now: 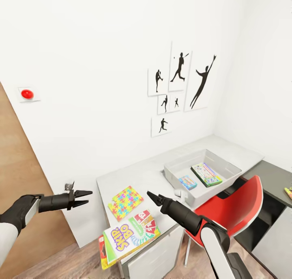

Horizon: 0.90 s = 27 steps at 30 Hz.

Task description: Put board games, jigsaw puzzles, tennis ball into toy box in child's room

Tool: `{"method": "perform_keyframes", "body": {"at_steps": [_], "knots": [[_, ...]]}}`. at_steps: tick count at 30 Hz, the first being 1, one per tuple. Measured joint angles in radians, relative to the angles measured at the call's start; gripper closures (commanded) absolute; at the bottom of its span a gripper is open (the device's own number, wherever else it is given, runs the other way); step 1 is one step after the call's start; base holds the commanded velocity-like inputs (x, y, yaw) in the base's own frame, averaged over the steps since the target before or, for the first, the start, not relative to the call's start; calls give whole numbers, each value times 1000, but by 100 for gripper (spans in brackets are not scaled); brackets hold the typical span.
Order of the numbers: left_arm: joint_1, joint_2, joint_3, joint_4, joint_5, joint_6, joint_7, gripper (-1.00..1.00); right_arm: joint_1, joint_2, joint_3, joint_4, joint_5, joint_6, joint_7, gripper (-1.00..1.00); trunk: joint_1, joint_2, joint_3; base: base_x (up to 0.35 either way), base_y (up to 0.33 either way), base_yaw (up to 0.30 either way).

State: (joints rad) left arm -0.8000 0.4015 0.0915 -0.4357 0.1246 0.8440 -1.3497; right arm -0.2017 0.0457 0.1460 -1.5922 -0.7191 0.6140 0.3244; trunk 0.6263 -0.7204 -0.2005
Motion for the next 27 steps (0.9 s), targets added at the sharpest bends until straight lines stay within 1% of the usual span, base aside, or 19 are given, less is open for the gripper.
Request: {"method": "perform_keyframes", "body": {"at_steps": [9, 11, 12, 16, 17, 19, 22, 27], "knots": [[0, 1, 0, 0, 0, 2, 1, -100, 0, -4, -1, -1, -1, 2, 10, -100, 34, -63, -28, -40, 0, 0], [0, 1, 0, 0, -1, 3, 1, -100, 1, -19, -2, -1, -1, 2, 44, -100, 42, -77, -35, -5, 0, 0], [0, 2, 1, 0, -1, 2, 1, -100, 3, -39, -2, -1, -4, 3, 111, -100, 46, -84, -38, -3, 0, 0], [0, 2, 0, 0, 0, 1, 0, -100, 5, -64, -10, -1, -18, 3, 238, -100, 61, -112, -50, -1, 0, 0], [0, 2, 0, 0, 0, 1, 0, -100, 5, -74, -20, -1, -27, 1, 296, -100, 65, -119, -53, 0, 0, 0], [0, 2, 0, 0, 0, 1, 1, -100, 6, -84, -38, 0, -36, -1, 362, -100, 73, -133, -60, 0, 0, 0], [0, 2, 0, 0, 0, 1, 2, -100, 6, -89, -49, 0, -41, -2, 397, -100, 84, -154, -69, 0, 0, 0], [0, 4, 1, 1, 0, 1, 3, -100, 6, -93, -58, 0, -44, -3, 423, -100, 103, -189, -85, 0, 0, 0]]}}
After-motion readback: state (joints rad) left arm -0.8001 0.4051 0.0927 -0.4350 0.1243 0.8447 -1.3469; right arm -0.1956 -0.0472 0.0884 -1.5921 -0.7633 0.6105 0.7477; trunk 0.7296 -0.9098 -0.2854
